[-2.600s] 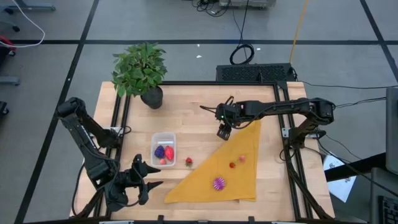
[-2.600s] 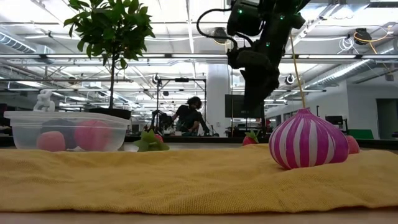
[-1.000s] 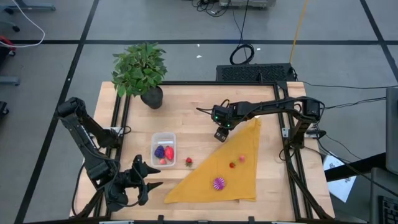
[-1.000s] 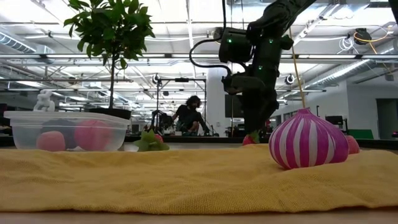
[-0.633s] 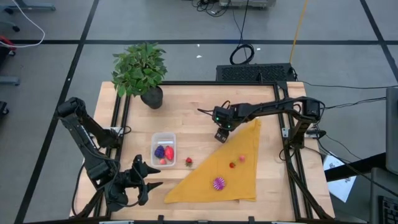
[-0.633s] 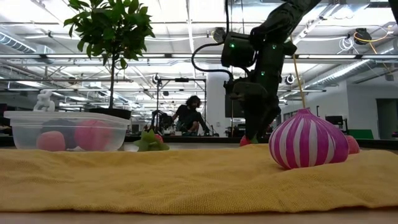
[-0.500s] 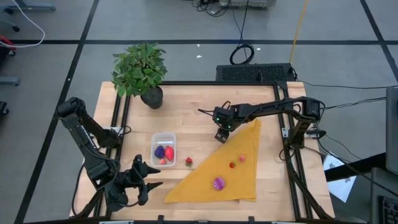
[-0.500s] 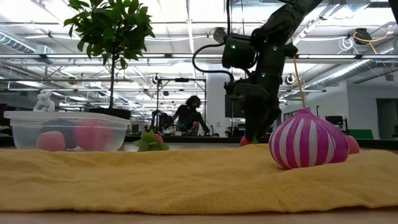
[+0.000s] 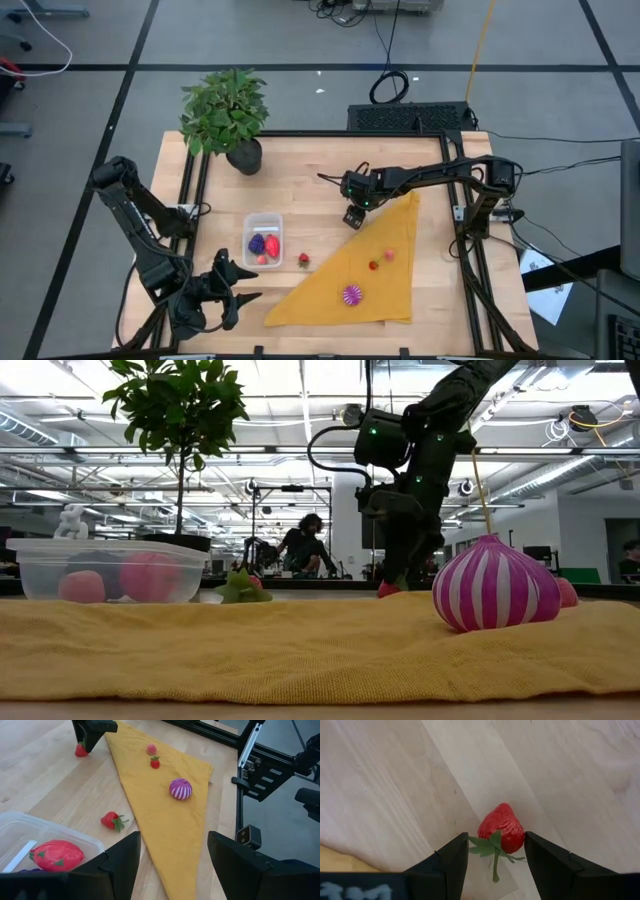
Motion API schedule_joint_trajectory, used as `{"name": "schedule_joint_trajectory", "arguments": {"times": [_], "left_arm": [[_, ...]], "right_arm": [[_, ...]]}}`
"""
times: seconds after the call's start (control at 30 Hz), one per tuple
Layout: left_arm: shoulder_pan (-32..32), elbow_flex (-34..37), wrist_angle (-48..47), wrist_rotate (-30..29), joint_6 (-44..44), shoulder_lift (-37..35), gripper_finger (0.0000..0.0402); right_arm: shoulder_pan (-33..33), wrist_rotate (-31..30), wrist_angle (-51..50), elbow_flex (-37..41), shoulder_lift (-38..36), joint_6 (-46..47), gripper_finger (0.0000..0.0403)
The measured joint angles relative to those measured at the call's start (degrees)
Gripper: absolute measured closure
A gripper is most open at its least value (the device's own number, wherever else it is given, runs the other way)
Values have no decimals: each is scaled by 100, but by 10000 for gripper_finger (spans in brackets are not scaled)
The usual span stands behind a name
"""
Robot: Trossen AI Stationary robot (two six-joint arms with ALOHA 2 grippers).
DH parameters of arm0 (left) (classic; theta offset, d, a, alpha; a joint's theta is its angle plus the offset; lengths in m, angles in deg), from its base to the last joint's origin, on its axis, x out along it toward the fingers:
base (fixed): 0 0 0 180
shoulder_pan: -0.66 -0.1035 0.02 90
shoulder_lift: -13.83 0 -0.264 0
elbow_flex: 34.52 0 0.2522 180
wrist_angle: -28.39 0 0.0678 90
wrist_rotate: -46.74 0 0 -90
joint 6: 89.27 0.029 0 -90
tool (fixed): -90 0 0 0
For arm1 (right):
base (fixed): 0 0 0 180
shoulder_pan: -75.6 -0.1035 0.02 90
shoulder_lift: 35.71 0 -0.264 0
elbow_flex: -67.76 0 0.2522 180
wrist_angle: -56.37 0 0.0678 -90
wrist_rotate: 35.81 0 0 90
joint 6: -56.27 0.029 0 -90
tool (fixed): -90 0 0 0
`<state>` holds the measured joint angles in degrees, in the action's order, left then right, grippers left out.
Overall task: Pick and placing Produce into tupperware
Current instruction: Put the top red strawberry into the transparent bin
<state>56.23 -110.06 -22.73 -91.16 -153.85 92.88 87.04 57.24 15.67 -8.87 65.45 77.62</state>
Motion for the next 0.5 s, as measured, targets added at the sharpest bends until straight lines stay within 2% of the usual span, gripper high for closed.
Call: {"name": "schedule_joint_trajectory", "arguments": {"times": [0.5], "left_arm": [[0, 0, 2, -2, 0, 0, 167]], "right_arm": [[0, 2, -4, 0, 0, -103, 225]]}}
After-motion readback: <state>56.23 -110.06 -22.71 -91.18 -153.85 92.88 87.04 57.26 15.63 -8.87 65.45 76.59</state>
